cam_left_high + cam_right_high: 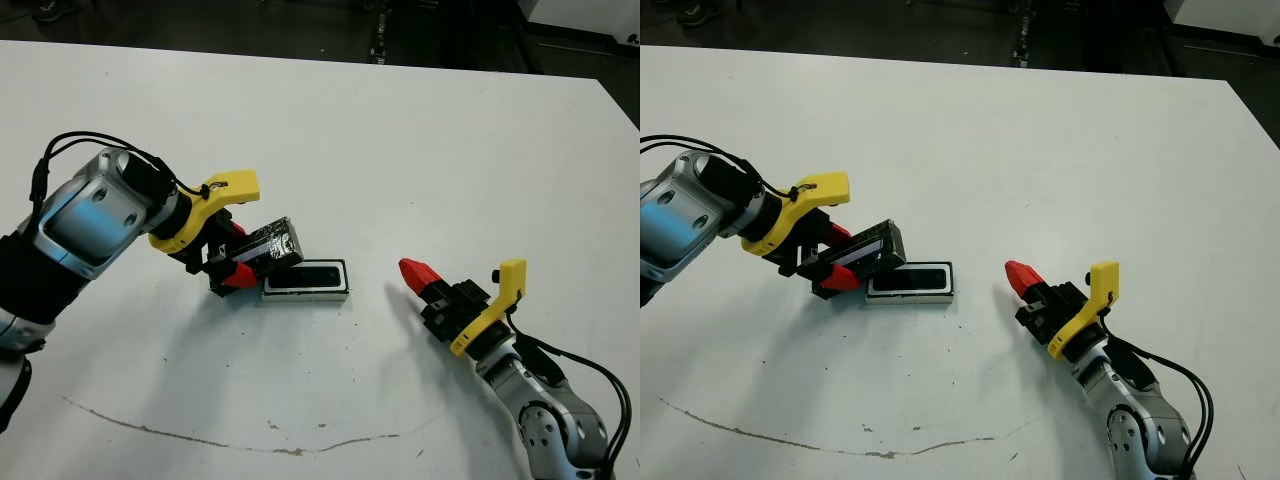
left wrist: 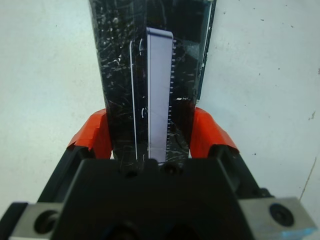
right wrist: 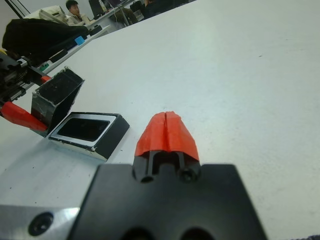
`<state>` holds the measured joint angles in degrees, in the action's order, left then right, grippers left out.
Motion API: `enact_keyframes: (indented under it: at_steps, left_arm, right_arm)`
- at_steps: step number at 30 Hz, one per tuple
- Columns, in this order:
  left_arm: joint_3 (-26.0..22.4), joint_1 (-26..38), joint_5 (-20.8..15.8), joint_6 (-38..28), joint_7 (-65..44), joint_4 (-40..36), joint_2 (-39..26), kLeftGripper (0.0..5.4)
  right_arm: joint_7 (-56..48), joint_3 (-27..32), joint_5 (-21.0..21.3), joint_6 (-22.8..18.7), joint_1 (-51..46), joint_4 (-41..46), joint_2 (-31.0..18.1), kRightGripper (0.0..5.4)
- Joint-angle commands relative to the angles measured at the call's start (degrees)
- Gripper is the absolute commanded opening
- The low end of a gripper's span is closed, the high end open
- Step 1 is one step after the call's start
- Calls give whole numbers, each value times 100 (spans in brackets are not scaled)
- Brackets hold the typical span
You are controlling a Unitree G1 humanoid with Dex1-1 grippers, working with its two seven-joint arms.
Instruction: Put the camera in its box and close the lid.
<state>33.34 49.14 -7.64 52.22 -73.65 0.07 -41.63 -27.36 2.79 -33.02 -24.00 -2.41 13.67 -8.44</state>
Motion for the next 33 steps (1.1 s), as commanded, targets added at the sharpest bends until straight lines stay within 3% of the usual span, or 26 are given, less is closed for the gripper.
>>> enact_keyframes:
  at_steps: [1, 33]
  left_arm:
    - [131, -48, -9, -2, -129, 55, 48, 316]
    - [380, -292, -34, -222, -225, 67, 501, 316]
  right_arm:
    - [30, 25, 8, -38, -38, -27, -36, 0]
    - [21, -25, 21, 14, -88, -23, 1, 0]
